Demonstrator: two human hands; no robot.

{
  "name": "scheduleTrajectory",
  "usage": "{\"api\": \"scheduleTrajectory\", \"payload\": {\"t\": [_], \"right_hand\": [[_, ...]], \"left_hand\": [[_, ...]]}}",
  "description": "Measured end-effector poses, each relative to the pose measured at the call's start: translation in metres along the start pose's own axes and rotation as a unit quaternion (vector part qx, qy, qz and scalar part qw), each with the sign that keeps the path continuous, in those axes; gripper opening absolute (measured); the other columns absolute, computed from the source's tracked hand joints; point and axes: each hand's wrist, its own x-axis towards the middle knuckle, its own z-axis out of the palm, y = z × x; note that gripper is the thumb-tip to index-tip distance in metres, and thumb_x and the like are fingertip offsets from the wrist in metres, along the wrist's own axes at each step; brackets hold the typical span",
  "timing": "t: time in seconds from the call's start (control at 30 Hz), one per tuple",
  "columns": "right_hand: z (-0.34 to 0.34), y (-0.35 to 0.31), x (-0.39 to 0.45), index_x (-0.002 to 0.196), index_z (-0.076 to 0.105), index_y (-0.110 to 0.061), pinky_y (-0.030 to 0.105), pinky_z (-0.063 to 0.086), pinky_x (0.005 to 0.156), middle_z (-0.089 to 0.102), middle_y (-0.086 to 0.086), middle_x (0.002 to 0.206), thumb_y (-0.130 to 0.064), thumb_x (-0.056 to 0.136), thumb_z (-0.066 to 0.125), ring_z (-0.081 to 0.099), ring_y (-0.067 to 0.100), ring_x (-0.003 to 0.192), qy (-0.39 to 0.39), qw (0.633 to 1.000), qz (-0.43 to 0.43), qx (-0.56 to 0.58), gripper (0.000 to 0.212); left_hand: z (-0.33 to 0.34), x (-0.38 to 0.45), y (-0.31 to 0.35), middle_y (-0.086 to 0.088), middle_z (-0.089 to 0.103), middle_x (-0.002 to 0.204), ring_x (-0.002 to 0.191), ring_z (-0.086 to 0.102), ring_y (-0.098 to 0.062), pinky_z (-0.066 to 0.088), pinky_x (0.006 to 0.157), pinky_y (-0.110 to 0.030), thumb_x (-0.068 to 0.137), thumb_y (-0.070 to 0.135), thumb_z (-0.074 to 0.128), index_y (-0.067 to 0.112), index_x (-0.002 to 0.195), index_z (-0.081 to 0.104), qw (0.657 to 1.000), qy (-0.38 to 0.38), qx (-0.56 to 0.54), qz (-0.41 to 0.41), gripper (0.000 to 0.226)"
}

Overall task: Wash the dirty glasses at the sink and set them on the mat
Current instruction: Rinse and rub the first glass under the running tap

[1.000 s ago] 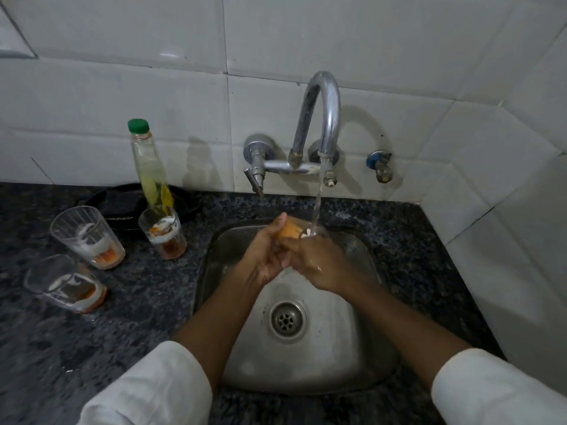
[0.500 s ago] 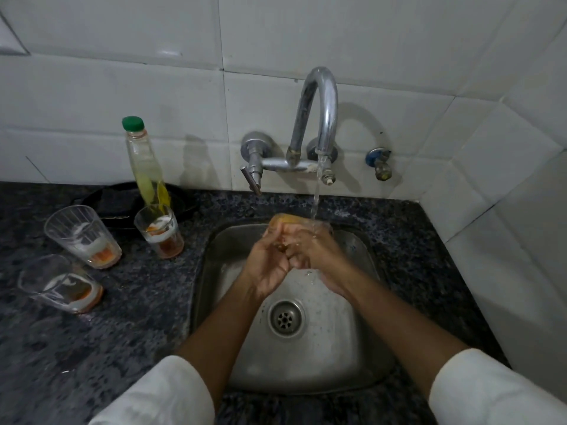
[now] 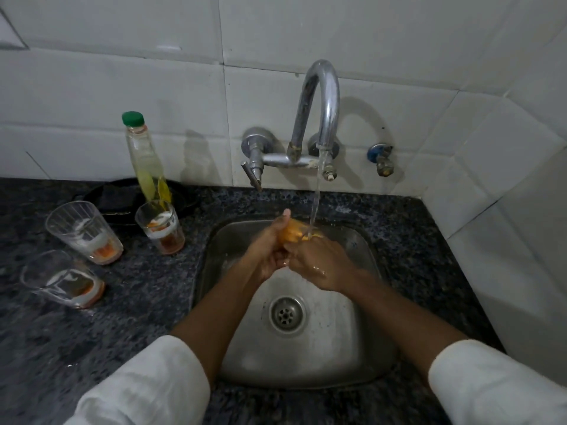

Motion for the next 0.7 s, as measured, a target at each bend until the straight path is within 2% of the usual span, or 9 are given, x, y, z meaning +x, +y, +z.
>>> {"api": "scheduleTrajectory", "payload": {"t": [0.07, 0.13, 0.2, 0.27, 0.37, 0.47, 0.5, 0.6, 0.7], "right_hand": [[0.004, -0.001, 0.004, 0.102, 0.066, -0.012, 0.033, 0.055, 0.067, 0.067, 0.004, 0.098, -0.019, 0.094, 0.051, 0.064, 0.019, 0.087, 0.055, 0.979, 0.073, 0.183, 0.019], [-0.004, -0.012, 0.008, 0.102, 0.071, -0.006, 0.021, 0.05, 0.054, 0.069, 0.004, 0.085, -0.01, 0.094, 0.054, 0.064, 0.011, 0.072, 0.126, 0.876, 0.165, 0.436, 0.019], [-0.006, -0.011, 0.004, 0.105, 0.068, -0.003, 0.02, 0.048, 0.057, 0.065, 0.003, 0.083, -0.01, 0.096, 0.053, 0.062, 0.007, 0.07, 0.145, 0.904, 0.092, 0.391, 0.019], [-0.002, 0.002, 0.0, 0.107, 0.062, -0.015, 0.028, 0.051, 0.07, 0.063, 0.003, 0.098, -0.019, 0.096, 0.05, 0.064, 0.013, 0.089, 0.079, 0.988, -0.027, 0.133, 0.016], [0.001, 0.007, -0.004, 0.099, 0.065, -0.02, 0.032, 0.049, 0.07, 0.066, 0.005, 0.094, -0.03, 0.088, 0.048, 0.063, 0.018, 0.084, 0.026, 0.992, 0.041, 0.113, 0.023], [-0.004, -0.02, 0.006, 0.092, 0.072, -0.008, 0.023, 0.051, 0.057, 0.069, 0.0, 0.078, -0.016, 0.091, 0.056, 0.064, 0.008, 0.069, 0.127, 0.822, 0.189, 0.522, 0.017], [-0.007, -0.026, 0.003, 0.091, 0.071, -0.011, 0.019, 0.05, 0.056, 0.068, -0.006, 0.075, -0.012, 0.092, 0.056, 0.063, 0.004, 0.067, 0.142, 0.819, 0.167, 0.531, 0.015], [0.002, -0.009, -0.006, 0.094, 0.061, -0.021, 0.031, 0.053, 0.066, 0.065, -0.009, 0.092, -0.02, 0.093, 0.052, 0.064, 0.012, 0.088, 0.055, 0.99, -0.007, 0.127, 0.009], [0.009, 0.008, -0.008, 0.103, 0.056, -0.023, 0.036, 0.05, 0.068, 0.062, 0.003, 0.106, -0.029, 0.091, 0.051, 0.06, 0.019, 0.093, -0.001, 0.999, 0.016, 0.046, 0.015]], "left_hand": [[-0.003, -0.004, -0.005, -0.021, 0.064, 0.109, 0.095, 0.063, -0.028, 0.051, 0.088, -0.041, 0.093, 0.052, 0.058, 0.001, 0.123, 0.062, 0.998, -0.037, -0.054, 0.003, 0.06], [-0.003, -0.004, -0.013, -0.025, 0.062, 0.117, 0.103, 0.064, -0.032, 0.051, 0.091, -0.045, 0.096, 0.033, 0.058, 0.001, 0.135, 0.051, 0.983, -0.062, -0.17, 0.038, 0.051], [-0.002, -0.002, -0.013, -0.018, 0.072, 0.096, 0.082, 0.071, -0.024, 0.06, 0.069, -0.035, 0.094, 0.023, 0.06, 0.004, 0.12, 0.058, 0.979, -0.044, -0.191, 0.052, 0.032], [-0.001, -0.004, -0.007, -0.009, 0.072, 0.075, 0.061, 0.066, -0.016, 0.054, 0.051, -0.024, 0.089, 0.032, 0.066, 0.007, 0.104, 0.065, 0.995, -0.003, -0.097, 0.021, 0.03], [-0.001, -0.006, -0.014, -0.012, 0.072, 0.09, 0.072, 0.066, -0.019, 0.055, 0.062, -0.028, 0.085, 0.047, 0.069, 0.004, 0.108, 0.068, 1.0, 0.026, -0.017, -0.004, 0.049], [0.003, -0.005, -0.028, -0.022, 0.064, 0.115, 0.1, 0.062, -0.029, 0.052, 0.086, -0.041, 0.084, 0.038, 0.072, 0.0, 0.125, 0.058, 0.977, -0.063, -0.201, 0.036, 0.058], [0.004, -0.004, -0.026, -0.021, 0.064, 0.109, 0.095, 0.062, -0.029, 0.054, 0.083, -0.041, 0.083, 0.034, 0.072, -0.002, 0.12, 0.061, 0.967, -0.068, -0.24, 0.043, 0.053], [-0.001, 0.004, -0.011, -0.015, 0.068, 0.088, 0.071, 0.065, -0.022, 0.056, 0.06, -0.032, 0.082, 0.046, 0.072, 0.004, 0.099, 0.069, 0.996, -0.014, -0.091, 0.006, 0.045], [-0.003, -0.004, -0.011, -0.015, 0.07, 0.094, 0.078, 0.069, -0.023, 0.059, 0.065, -0.034, 0.089, 0.052, 0.064, 0.005, 0.114, 0.064, 0.999, -0.018, -0.011, -0.037, 0.053]]}}
